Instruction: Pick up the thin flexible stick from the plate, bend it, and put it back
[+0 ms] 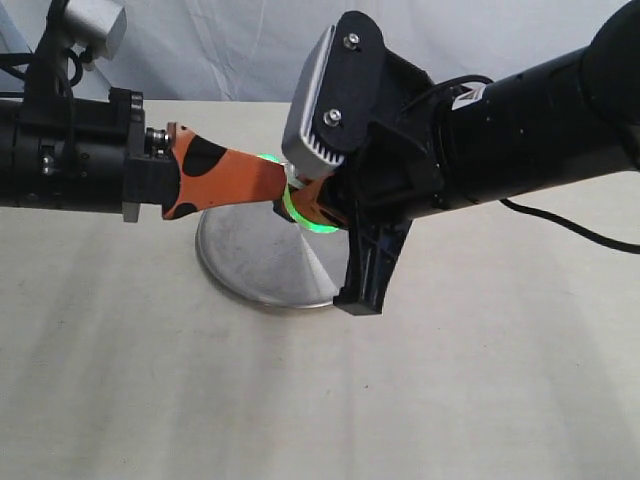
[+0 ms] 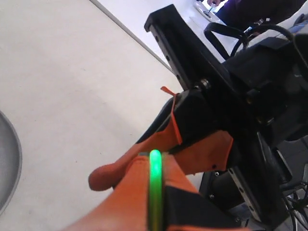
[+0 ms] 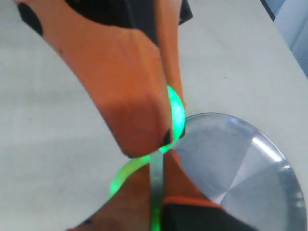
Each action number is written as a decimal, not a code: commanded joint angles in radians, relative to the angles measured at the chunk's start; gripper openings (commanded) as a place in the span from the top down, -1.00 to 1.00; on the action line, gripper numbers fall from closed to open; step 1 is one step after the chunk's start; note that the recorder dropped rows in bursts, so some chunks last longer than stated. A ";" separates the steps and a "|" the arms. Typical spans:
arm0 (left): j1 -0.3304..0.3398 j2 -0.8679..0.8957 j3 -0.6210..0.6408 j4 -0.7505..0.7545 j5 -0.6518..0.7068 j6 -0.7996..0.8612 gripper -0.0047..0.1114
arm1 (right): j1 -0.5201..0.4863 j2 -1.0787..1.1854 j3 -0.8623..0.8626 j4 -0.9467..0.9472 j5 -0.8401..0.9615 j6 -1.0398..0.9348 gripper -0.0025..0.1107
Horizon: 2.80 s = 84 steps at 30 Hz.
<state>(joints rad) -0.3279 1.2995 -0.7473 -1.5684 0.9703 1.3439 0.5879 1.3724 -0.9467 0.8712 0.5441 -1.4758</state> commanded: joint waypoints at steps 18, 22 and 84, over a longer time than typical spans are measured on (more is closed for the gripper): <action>0.005 0.005 -0.022 -0.176 -0.115 -0.005 0.92 | 0.031 -0.006 0.004 0.008 0.165 -0.338 0.97; 0.005 0.005 -0.022 -0.176 -0.118 -0.005 0.92 | 0.031 -0.006 0.004 0.008 0.149 -0.376 0.97; 0.005 0.005 -0.090 -0.176 -0.242 0.001 0.92 | 0.217 -0.002 0.004 -0.492 0.012 -0.608 0.97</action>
<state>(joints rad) -0.3397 1.3035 -0.8098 -1.3137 0.9397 1.3461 0.7421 1.3678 -0.9570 0.3489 0.3933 -2.0761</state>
